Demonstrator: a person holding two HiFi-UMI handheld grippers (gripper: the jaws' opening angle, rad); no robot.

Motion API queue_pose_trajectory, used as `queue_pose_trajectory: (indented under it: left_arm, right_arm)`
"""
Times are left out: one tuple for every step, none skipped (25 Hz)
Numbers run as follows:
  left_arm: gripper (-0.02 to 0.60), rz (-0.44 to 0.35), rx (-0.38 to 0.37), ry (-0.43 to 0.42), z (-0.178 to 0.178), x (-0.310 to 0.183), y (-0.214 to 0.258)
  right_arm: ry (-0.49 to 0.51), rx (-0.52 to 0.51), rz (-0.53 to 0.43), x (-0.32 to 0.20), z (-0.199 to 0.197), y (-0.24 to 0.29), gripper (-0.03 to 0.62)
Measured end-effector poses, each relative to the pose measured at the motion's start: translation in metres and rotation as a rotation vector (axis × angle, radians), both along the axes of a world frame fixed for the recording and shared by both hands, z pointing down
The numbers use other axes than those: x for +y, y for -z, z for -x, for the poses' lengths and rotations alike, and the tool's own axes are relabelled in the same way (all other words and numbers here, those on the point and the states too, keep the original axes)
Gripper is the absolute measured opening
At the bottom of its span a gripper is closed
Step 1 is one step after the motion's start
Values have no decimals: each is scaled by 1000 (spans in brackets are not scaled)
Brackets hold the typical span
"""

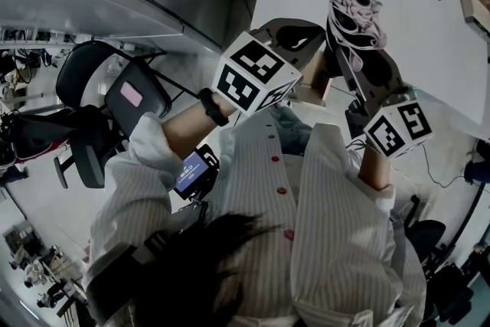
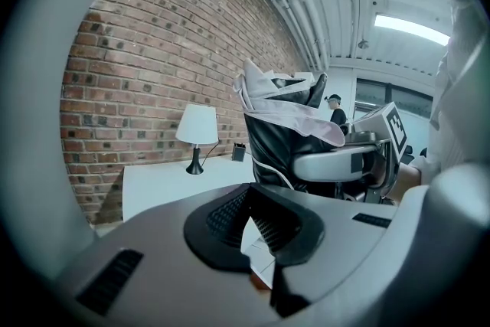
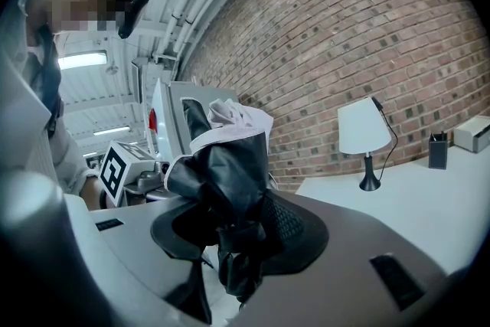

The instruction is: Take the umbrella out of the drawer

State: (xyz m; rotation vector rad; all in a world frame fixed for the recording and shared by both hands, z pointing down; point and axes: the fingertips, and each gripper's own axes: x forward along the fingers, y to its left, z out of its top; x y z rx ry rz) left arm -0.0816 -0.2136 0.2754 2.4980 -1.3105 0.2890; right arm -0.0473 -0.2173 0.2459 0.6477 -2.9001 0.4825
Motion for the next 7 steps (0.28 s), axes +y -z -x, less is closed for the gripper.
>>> queue_pose_trajectory:
  left_arm:
    - [9, 2, -1, -1, 0, 0, 0]
    - [9, 4, -3, -3, -1, 0, -1]
    - [9, 6, -3, -3, -1, 0, -1]
    - [9, 8, -2, -2, -1, 0, -2]
    - [9, 10, -1, -1, -2, 0, -2]
    - [9, 12, 0, 0, -2, 0, -2]
    - [9, 14, 2, 1, -2, 0, -3]
  right_arm:
    - [0, 0, 1, 0, 0, 0, 186]
    - [1, 1, 1, -1, 0, 0, 186]
    - [1, 2, 2, -1, 0, 0, 186]
    - [2, 3, 2, -1, 0, 0, 186]
    - [3, 4, 4, -2, -1, -1, 186]
    - [4, 6, 5, -2, -1, -1, 186]
    - [5, 7, 6, -2, -1, -1, 186]
